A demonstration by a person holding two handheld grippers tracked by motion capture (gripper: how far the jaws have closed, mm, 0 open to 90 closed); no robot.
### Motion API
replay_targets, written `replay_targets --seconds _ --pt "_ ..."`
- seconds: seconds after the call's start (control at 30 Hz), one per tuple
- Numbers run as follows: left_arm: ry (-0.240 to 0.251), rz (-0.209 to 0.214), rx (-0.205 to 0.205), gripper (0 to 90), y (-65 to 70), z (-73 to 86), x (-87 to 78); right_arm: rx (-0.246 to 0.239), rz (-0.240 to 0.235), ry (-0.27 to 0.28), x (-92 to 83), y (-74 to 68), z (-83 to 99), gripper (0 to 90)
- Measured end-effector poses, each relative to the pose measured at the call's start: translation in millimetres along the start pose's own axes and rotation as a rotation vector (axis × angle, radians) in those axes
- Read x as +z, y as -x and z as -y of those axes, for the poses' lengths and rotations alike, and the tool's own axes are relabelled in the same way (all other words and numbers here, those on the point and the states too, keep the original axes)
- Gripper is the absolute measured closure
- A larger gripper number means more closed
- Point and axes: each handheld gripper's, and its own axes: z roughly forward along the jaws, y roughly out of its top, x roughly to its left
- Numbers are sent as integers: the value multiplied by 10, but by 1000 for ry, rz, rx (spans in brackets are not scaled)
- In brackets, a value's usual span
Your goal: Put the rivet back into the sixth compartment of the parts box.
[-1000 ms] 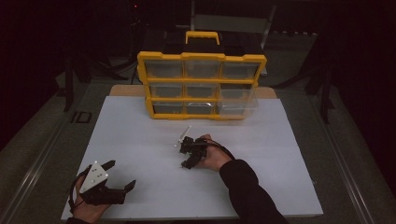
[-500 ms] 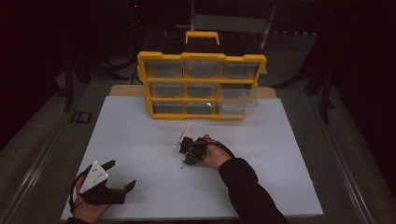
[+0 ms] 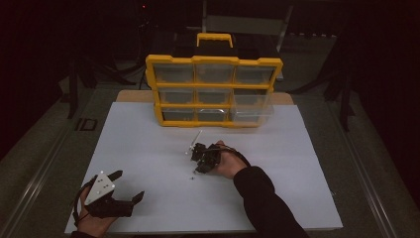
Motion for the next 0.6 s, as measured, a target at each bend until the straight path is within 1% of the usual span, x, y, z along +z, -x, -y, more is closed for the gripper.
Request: replay_targets --seconds 0.07,0.1,0.13,0.17,0.2,0.23,0.27,0.33,0.43,0.47,0.5,0.53,0.6 --pt "0 0 0 18 1 0 1 -4 1 -1 -24 7 -5 751" --pt "-1 0 0 18 0 0 1 -1 6 0 -72 18 -19 751" --pt "-1 1 0 18 0 1 1 -1 6 0 -72 18 -19 751" --pt "-1 0 0 18 -1 1 1 3 7 8 -99 26 -27 751" --pt "-1 0 -1 17 -1 1 0 8 -2 20 -154 51 -34 751" --pt "-1 1 0 17 -3 1 -1 8 -2 20 -154 51 -34 751" --pt "-1 1 -1 18 -3 1 1 6 9 17 -199 70 -44 751" --pt "-3 2 0 18 -3 2 2 8 9 19 -224 80 -50 750" --pt "-2 2 0 17 -2 1 1 10 12 31 -310 111 -74 750" --pt "-2 2 0 17 -2 1 1 10 12 31 -310 111 -74 750" --pt "-3 2 0 17 -4 1 -1 14 17 34 -394 134 -103 750" --pt "-3 2 0 18 -4 1 -2 22 12 37 -415 137 -111 750" --pt "-1 2 -1 18 -2 1 -1 20 19 39 -471 160 -133 750"
